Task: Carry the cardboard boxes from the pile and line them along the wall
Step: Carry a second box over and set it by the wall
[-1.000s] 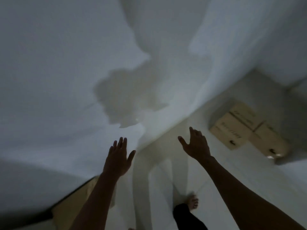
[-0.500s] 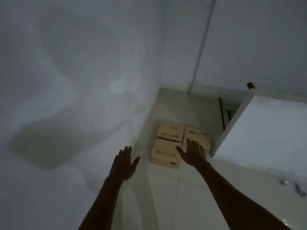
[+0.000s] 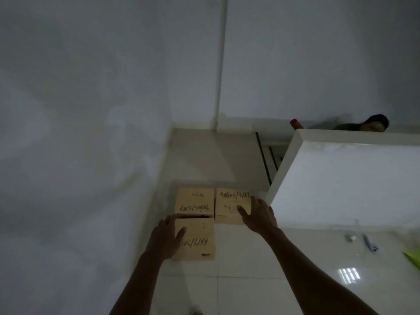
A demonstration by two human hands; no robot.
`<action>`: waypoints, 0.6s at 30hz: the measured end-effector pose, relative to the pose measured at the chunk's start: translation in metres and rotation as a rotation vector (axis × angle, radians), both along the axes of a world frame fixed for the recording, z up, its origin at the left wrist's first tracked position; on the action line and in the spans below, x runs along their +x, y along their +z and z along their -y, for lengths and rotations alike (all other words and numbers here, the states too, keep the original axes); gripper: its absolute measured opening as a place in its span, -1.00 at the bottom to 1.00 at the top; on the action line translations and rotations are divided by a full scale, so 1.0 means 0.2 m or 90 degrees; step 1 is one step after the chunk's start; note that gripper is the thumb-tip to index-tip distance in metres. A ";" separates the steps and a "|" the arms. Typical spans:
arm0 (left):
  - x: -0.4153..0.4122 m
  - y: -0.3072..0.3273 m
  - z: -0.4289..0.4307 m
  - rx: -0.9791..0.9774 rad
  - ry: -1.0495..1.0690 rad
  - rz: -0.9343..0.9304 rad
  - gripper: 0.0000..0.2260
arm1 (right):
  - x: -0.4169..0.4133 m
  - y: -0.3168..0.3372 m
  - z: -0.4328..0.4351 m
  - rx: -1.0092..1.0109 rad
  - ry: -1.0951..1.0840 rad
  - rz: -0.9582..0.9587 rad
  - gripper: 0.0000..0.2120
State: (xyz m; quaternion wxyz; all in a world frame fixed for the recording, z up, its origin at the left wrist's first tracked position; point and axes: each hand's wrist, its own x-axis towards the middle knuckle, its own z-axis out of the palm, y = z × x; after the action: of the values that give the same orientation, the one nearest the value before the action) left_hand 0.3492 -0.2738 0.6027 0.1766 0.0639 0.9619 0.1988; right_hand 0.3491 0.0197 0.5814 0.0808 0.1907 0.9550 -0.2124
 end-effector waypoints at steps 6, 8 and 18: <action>-0.62 -0.06 -0.27 0.026 -0.046 0.029 -0.42 | -0.38 0.06 -0.20 -0.020 -0.057 0.003 -0.38; -0.78 -0.05 -0.36 0.033 -0.061 0.031 -0.40 | -0.50 0.03 -0.28 -0.027 -0.073 -0.002 -0.29; -1.53 -0.34 -0.81 0.031 -0.054 0.067 -0.38 | -1.22 -0.40 -0.72 -0.067 -0.079 0.066 -0.26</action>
State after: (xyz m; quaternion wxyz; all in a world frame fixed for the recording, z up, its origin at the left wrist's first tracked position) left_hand 0.0431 -0.1119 0.5342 0.2336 0.0981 0.9425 0.2179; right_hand 0.1052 0.1630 0.5010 0.1264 0.2554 0.9236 -0.2565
